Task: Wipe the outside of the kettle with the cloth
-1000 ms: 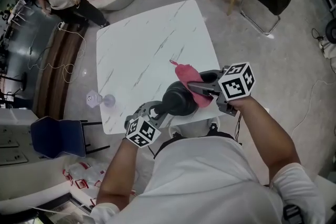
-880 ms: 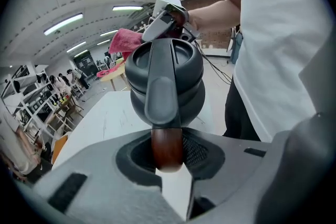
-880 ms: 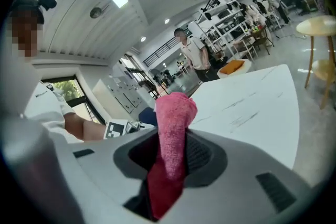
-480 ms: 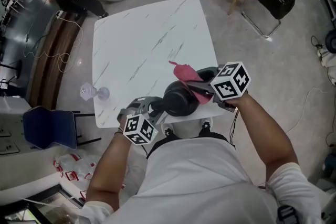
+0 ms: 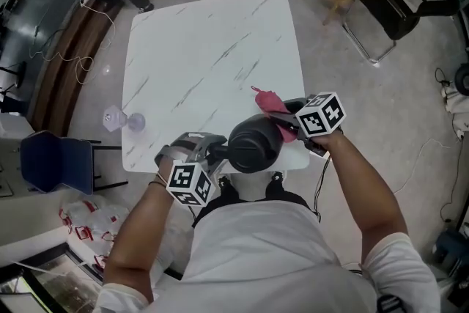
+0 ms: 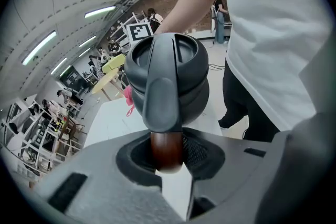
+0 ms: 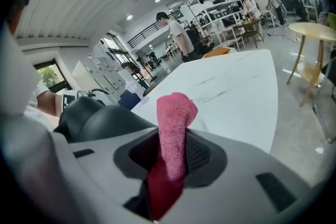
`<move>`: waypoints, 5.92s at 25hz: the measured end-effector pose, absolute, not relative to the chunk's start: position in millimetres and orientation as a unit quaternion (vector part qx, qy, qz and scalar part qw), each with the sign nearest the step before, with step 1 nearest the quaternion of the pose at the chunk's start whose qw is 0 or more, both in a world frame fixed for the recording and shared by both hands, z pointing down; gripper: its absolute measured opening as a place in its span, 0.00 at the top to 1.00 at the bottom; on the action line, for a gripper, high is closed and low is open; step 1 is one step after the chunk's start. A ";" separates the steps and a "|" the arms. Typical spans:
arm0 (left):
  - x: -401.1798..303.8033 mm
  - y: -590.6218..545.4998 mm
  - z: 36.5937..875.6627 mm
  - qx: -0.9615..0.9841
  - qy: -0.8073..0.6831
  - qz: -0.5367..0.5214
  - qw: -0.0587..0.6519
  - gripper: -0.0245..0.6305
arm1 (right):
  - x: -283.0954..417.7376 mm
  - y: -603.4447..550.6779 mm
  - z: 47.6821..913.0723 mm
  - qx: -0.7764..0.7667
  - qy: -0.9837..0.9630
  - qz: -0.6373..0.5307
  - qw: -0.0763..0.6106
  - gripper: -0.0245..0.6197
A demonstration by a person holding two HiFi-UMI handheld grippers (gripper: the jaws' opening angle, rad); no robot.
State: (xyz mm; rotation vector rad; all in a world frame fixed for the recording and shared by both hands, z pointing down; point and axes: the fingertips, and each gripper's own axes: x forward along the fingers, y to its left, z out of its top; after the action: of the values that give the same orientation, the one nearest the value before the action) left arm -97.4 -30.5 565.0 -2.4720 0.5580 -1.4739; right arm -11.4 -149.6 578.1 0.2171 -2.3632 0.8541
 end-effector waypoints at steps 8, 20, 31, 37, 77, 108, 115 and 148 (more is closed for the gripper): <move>-91.5 -34.2 562.7 -0.833 0.190 -0.507 0.115 0.81 | 4.4 -169.2 645.6 0.104 -0.859 0.377 0.329 0.78; -82.8 -32.7 558.3 -0.819 0.179 -0.523 0.153 0.82 | 15.8 -185.3 623.9 0.126 -0.867 0.380 0.296 0.77; -73.8 -38.6 554.3 -0.796 0.140 -0.550 0.212 0.81 | -22.2 -106.2 458.4 -0.137 -0.900 0.250 0.330 0.77; -67.2 -41.0 550.1 -0.787 0.131 -0.564 0.215 0.81 | -54.1 -64.6 459.0 -0.238 -0.850 0.183 0.433 0.77; -54.9 -41.4 541.4 -0.757 0.135 -0.594 0.235 0.81 | -61.3 -137.4 675.4 -0.266 -0.709 0.198 0.622 0.78; -68.1 -61.7 564.4 -0.799 0.177 -0.571 -0.062 0.80 | 86.2 -151.9 458.7 0.332 -0.903 0.239 0.133 0.75; -74.9 -54.4 545.2 -0.844 0.234 -0.471 -0.104 0.66 | 90.1 -125.8 450.5 0.342 -0.903 0.238 0.103 0.76; -133.1 -51.0 469.9 -0.823 0.518 -0.133 -0.193 0.96 | 97.9 -93.9 452.4 0.361 -0.901 0.207 0.122 0.78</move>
State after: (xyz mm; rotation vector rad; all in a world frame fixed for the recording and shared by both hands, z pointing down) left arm -133.1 -51.0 469.9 -2.9597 1.8626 -0.4783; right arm 97.9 -93.9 452.4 1.0551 -2.6296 0.6034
